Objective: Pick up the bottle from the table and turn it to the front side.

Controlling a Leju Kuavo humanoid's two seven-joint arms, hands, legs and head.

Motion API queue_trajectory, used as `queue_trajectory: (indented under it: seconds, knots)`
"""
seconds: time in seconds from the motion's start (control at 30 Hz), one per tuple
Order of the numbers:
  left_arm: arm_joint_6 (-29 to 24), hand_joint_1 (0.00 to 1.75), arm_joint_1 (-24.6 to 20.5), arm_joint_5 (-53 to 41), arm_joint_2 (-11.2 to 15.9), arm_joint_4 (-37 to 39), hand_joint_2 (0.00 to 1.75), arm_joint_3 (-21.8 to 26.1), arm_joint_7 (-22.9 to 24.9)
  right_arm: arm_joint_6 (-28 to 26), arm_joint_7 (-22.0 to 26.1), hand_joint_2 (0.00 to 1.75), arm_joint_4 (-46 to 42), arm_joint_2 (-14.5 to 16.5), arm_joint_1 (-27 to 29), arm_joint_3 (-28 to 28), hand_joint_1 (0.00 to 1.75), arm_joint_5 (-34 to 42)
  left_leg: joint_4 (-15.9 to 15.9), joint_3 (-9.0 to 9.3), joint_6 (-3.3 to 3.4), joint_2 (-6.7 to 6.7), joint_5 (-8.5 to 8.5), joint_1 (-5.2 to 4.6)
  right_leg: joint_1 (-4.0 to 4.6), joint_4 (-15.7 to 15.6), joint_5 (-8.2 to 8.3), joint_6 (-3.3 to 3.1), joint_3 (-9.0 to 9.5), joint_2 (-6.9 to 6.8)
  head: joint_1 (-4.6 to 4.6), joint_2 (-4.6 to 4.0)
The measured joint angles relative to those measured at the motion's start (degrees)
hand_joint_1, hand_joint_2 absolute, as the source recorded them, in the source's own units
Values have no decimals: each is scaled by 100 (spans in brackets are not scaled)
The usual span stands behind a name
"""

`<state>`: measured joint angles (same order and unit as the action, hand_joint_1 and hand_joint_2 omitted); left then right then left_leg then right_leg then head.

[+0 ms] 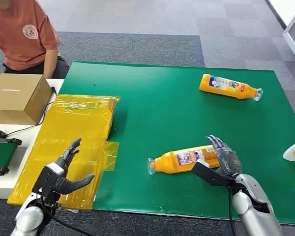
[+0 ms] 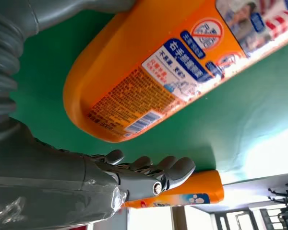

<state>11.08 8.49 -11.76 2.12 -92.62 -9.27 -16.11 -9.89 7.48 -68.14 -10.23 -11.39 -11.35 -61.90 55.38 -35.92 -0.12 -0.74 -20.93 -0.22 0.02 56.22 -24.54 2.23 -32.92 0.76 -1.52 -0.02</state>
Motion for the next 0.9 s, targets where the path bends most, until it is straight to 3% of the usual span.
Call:
queue_trajectory:
  seconds: [0.5, 0.63, 0.9]
  knots:
    - [116, 0, -120, 224, -63, 102, 175, -1, 69, -238, -447, 175, 1105, 87, -793, -971, 0, -1266, 0, 4, 0, 2, 1, 1, 0, 0, 1, -1, 1, 1, 1, 2]
    - [131, 0, -120, 225, -63, 100, 175, -8, 70, -158, -463, 175, 1272, 94, -949, -1151, 175, -1353, 0, 7, 0, 2, 1, 1, 1, 0, 1, -1, 4, 1, 1, 1]
    - [98, 0, -101, 239, -63, 97, 175, -22, 68, -261, -325, 175, 1362, 94, -976, -1239, 175, -958, 0, 9, 5, 2, 5, 0, 0, 0, 4, 1, 7, 0, 2, 2]
